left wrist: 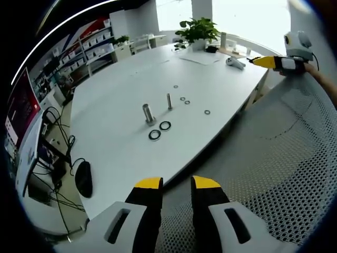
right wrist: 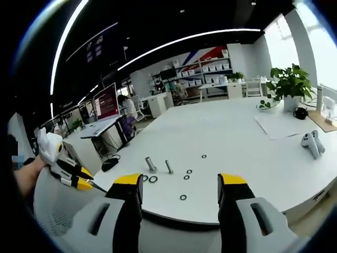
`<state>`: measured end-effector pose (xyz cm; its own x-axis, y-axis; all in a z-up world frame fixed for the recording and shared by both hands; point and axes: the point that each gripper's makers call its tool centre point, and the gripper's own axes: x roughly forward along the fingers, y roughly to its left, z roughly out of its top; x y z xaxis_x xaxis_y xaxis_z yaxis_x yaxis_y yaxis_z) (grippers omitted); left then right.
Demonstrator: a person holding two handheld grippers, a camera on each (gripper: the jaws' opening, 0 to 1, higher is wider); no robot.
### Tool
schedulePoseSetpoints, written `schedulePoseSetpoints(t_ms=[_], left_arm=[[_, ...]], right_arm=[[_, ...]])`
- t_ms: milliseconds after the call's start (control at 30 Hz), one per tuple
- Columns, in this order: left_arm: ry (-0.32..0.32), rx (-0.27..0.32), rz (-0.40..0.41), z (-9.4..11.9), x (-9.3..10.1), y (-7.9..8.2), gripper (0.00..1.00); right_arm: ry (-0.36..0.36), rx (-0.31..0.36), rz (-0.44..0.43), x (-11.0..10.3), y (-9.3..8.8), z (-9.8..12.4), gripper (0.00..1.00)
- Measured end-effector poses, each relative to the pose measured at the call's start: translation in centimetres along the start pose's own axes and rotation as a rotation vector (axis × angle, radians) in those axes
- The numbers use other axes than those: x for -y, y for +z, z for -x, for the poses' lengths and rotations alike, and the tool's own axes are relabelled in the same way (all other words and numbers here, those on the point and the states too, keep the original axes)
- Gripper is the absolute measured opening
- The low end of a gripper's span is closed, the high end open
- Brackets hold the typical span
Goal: Place the washer onto the threaded stud by aligning its center hole with the stud, sliding it down to the base, and recovering from edge contact or off-axis alignment until the washer reaches the visible bottom stop.
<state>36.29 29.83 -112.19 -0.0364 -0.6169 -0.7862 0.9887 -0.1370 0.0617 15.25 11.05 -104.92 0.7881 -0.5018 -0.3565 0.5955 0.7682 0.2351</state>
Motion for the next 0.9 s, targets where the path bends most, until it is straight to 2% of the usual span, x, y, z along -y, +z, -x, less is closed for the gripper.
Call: schedulePoseSetpoints(t_ms=[67, 600, 667, 733, 800, 833, 900], left_arm=[[0.000, -0.001, 0.000, 0.1, 0.2, 0.1, 0.19], [-0.001, 0.003, -0.003, 0.1, 0.2, 0.2, 0.19], [-0.001, 0.004, -0.003, 0.0, 0.0, 0.2, 0.19], [-0.003, 0.002, -0.004, 0.0, 0.1, 0.2, 0.19], [-0.003, 0.004, -0.003, 0.0, -0.2, 0.2, 0.19], [-0.004, 0.005, -0.005, 0.0, -0.1, 0.1, 0.19], [-0.004, 0.006, -0.007, 0.0, -0.1, 0.0, 0.19]], right_arm=[[0.001, -0.029, -0.004, -0.2, -0.4, -0.1, 0.59], [-0.007, -0.035, -0.017, -0.1, -0.5, 0.0, 0.58], [-0.021, -0.007, -0.020, 0.1, -0.1, 0.1, 0.56], [-0.038, 0.077, -0.048, 0.2, 1.1, 0.3, 0.54], [-0.036, 0.047, -0.044, 0.0, 0.6, 0.2, 0.53], [-0.042, 0.008, -0.032, 0.1, 0.1, 0.2, 0.53], [-0.042, -0.001, -0.033, 0.0, -0.1, 0.2, 0.53]])
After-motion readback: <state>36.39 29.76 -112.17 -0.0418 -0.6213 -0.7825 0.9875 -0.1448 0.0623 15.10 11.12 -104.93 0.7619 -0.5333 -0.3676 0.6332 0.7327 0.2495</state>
